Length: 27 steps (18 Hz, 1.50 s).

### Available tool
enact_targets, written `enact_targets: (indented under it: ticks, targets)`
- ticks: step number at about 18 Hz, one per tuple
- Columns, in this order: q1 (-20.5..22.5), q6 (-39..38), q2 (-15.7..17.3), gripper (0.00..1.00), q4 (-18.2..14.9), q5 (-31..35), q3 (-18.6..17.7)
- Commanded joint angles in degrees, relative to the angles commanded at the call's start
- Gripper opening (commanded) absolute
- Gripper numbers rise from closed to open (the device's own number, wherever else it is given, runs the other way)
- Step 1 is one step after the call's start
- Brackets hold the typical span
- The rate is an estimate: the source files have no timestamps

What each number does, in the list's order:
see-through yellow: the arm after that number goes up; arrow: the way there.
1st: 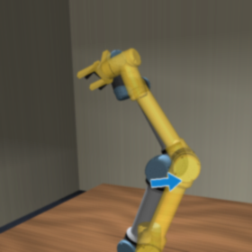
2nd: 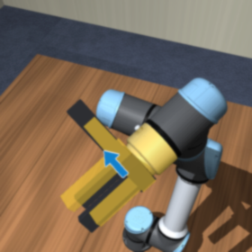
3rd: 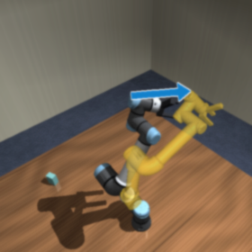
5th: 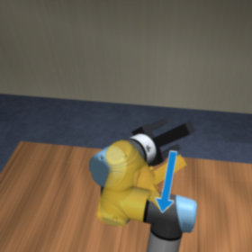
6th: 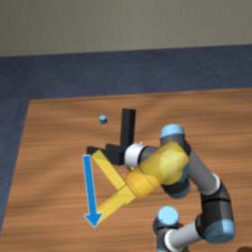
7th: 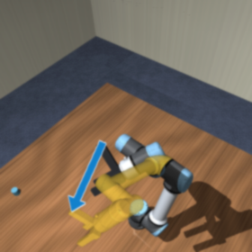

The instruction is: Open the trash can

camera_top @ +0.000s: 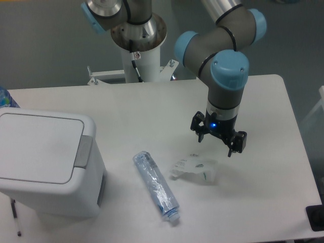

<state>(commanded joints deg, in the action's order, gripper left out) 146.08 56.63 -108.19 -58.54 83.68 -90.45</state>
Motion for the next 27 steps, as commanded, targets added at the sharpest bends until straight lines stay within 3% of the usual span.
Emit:
enact_targets:
  ticks: [7, 18, 27]
  targets:
    - [-5.0, -19.3, 0.0, 1.00, -0.3, -4.0, 6.8]
    - [-8.3, -31.2, 4.0, 1.00, -0.2, -14.2, 9.0]
    - [-14.6, -36.1, 5.1, 1.00, 0.3, -14.3, 8.4]
